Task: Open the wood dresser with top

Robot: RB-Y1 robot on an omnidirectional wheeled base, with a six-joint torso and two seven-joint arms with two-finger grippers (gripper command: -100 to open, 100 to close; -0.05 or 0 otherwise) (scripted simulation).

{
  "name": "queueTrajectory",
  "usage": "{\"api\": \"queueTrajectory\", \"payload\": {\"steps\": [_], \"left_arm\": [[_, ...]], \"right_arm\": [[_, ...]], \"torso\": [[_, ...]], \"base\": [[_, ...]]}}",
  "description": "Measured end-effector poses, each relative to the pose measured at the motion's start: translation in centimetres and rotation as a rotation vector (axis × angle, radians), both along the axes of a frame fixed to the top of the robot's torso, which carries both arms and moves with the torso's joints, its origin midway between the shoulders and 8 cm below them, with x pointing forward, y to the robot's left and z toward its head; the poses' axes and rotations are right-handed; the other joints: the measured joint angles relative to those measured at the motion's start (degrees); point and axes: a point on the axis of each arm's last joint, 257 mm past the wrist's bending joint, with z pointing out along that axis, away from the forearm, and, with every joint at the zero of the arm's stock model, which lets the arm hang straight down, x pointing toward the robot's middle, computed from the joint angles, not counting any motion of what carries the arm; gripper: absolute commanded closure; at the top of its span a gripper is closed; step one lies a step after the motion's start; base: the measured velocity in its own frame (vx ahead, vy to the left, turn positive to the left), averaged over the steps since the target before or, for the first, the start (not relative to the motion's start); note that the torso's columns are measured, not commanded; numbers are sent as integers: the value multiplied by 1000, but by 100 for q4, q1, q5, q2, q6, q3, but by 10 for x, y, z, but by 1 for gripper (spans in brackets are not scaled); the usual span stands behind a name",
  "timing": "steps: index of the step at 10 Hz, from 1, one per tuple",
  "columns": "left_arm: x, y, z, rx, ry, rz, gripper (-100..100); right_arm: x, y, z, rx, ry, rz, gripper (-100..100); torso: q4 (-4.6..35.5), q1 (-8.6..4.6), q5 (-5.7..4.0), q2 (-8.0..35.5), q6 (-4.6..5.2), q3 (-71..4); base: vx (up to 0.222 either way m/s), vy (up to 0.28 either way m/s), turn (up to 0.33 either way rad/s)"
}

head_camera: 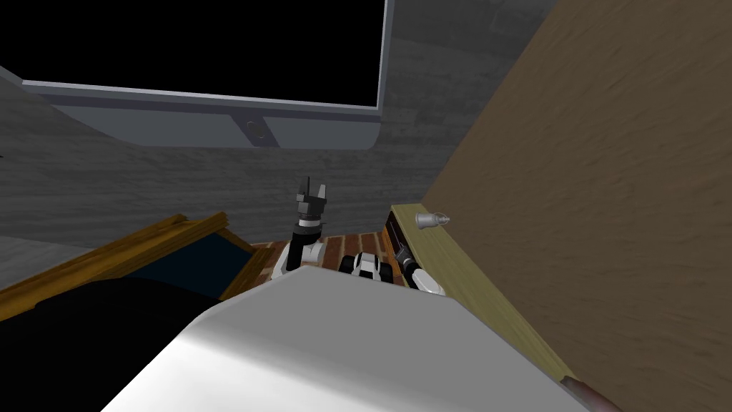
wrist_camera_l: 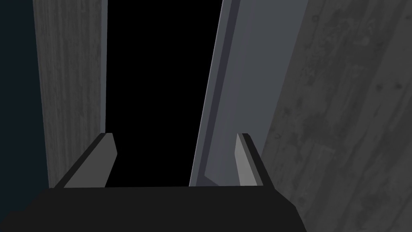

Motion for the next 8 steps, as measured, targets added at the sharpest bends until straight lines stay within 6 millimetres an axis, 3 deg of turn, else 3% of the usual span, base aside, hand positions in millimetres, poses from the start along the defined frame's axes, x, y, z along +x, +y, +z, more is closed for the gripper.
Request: {"api": "queueTrajectory", "payload": {"steps": [8], "left_arm": [[0,0,0,0,0,0,0]], "right_arm": [[-7,-50,-24,-320,-8,131,-100]], "torso": [[0,1,0,0,1,0]], "base": [[-21,-6,72]]}}
